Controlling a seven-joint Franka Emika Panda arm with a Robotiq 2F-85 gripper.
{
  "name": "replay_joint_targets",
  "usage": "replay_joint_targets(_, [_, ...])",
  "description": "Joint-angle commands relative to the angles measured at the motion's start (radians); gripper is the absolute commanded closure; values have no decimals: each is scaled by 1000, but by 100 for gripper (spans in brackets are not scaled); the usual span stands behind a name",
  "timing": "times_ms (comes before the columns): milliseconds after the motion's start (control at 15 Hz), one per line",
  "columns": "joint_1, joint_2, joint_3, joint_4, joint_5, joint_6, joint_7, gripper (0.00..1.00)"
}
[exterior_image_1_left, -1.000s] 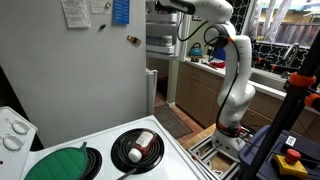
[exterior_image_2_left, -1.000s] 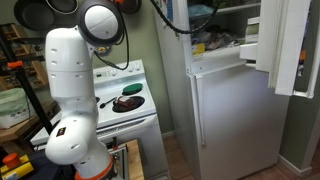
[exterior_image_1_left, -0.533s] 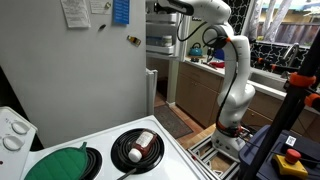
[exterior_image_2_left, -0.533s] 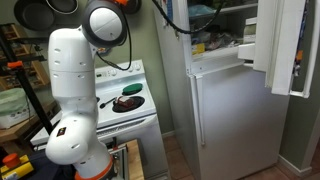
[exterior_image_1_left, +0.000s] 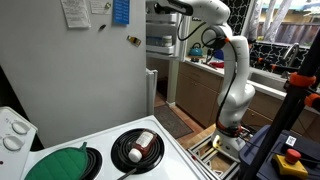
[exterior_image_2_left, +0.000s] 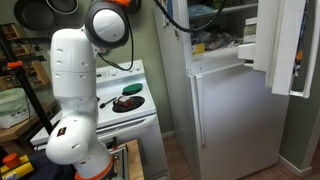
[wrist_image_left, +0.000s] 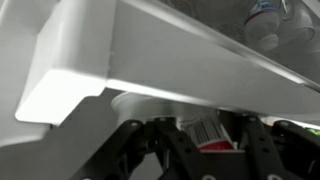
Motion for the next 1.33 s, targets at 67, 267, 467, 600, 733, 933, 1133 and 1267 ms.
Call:
replay_joint_targets(67, [4, 26, 5, 66, 17, -48, -21, 74])
replay_joint_targets(267, [4, 11, 16, 73, 27, -18, -30, 74])
replay_joint_targets(467, [4, -4, 28, 79, 18, 9, -101, 74])
replay_joint_targets(600, [2, -16, 39, 83, 23, 28, -161, 74])
replay_joint_targets(733, [0, -33, 48, 87, 26, 51, -218, 74])
replay_joint_targets(933, [-10, -69, 69, 83, 75, 75, -290, 74])
replay_joint_targets(1133, [-31, -110, 89, 73, 190, 68, -369, 74])
replay_joint_targets(1267, [-37, -146, 92, 63, 245, 52, -425, 74])
